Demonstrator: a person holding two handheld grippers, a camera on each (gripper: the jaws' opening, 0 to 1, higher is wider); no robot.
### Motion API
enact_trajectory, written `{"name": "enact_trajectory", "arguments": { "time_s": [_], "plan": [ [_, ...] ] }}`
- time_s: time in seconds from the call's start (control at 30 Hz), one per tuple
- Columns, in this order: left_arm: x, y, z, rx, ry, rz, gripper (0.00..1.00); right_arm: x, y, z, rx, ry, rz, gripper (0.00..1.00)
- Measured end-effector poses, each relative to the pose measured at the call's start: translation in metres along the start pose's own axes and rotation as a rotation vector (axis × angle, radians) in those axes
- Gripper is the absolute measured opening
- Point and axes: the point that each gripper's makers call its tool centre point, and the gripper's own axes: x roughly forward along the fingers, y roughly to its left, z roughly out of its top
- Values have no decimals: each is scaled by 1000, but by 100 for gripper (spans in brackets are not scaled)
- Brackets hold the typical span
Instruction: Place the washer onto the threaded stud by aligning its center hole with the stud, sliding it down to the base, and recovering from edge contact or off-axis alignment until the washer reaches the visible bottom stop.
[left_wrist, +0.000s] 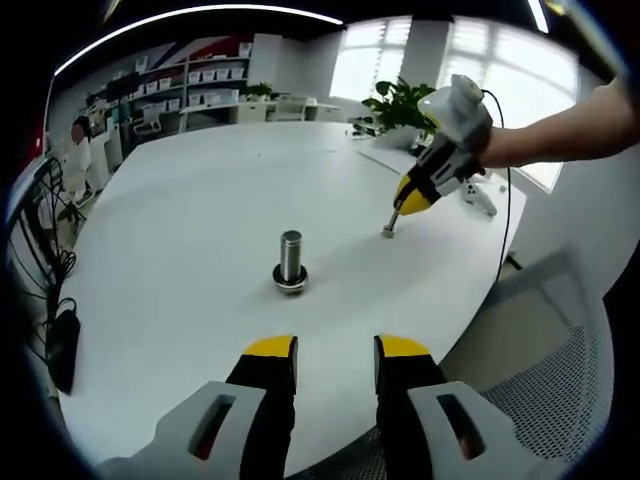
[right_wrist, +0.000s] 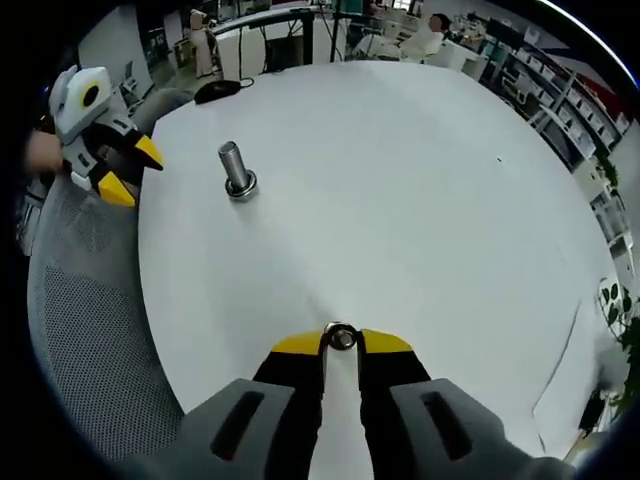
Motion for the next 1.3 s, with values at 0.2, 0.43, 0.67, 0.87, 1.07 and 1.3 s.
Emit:
{"name": "enact_trajectory", "arguments": {
  "time_s": [0.2,0.43,0.67,0.87,1.07,1.3],
  "plan": [
    [0,0,0,1,-2,1,29,10,1,-4,-5,28,11,14],
    [0,1,1,-10,-8,1,29,20,3,-9,-7,53,20,14],
    [0,2,2,-13,-15,1,29,27,4,-13,-4,67,23,15],
    [0,1,2,-15,-15,-1,29,29,5,-12,12,57,13,15],
    [0,1,2,-19,-15,-2,28,33,7,-15,21,74,27,16],
    [-1,3,3,-23,-21,2,28,34,9,-13,22,65,33,19]
  ]
}}
